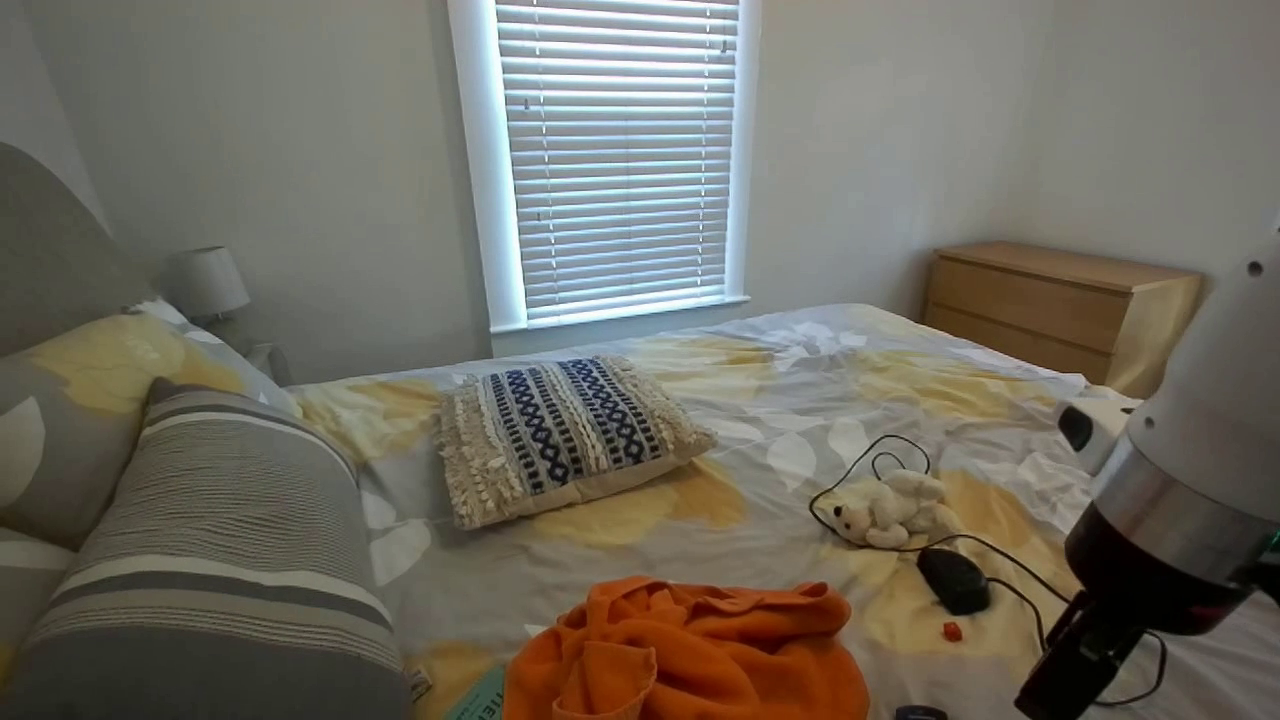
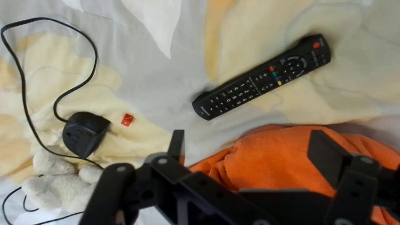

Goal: Press a button on the remote

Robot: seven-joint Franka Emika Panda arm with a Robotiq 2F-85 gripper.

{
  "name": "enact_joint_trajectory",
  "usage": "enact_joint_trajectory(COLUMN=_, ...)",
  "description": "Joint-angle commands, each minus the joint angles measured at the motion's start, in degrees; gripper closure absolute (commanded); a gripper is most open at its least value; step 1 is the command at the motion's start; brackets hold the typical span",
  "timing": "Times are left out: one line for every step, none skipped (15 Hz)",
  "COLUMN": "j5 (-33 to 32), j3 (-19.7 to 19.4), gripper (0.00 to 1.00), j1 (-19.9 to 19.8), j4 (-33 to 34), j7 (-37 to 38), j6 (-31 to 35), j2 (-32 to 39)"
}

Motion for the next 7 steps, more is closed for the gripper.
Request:
enact_joint_trajectory(j5=-0.03, j3=-0.76, gripper=0.0, j1=0.88, j4=-0.04, j7=-3.47, j6=-4.93, j2=-7.39)
enact_joint_trajectory(j5=0.88, j3=-1.25, gripper=0.0, j1=1.62, j4=-0.28, j7=-5.4, j6=-4.99, j2=-9.26)
enact_joint_trajectory(j5=2.2, j3=-1.98, gripper=0.0, j1=2.61, j4=-4.11, j7=-6.93, j6=-2.27, j2=-13.63)
enact_joint_trajectory(j5=4.16, j3=-3.28, gripper=0.0, j1=4.67, j4=-2.59, j7=-10.8, j6=-0.39, j2=-13.7)
enact_joint_trajectory(j5=1.11, j3=-1.23, gripper=0.0, j1=1.74, j4=-0.15, j7=-5.9, j6=-2.09, j2=-9.03)
enact_joint_trajectory(j5=1.47, j3=-1.48, gripper=0.0, j1=2.18, j4=-0.22, j7=-6.54, j6=-2.06, j2=-10.27)
enact_joint_trajectory(j5=1.43, j3=-1.46, gripper=0.0, j1=2.16, j4=-0.24, j7=-6.47, j6=-2.11, j2=-10.64)
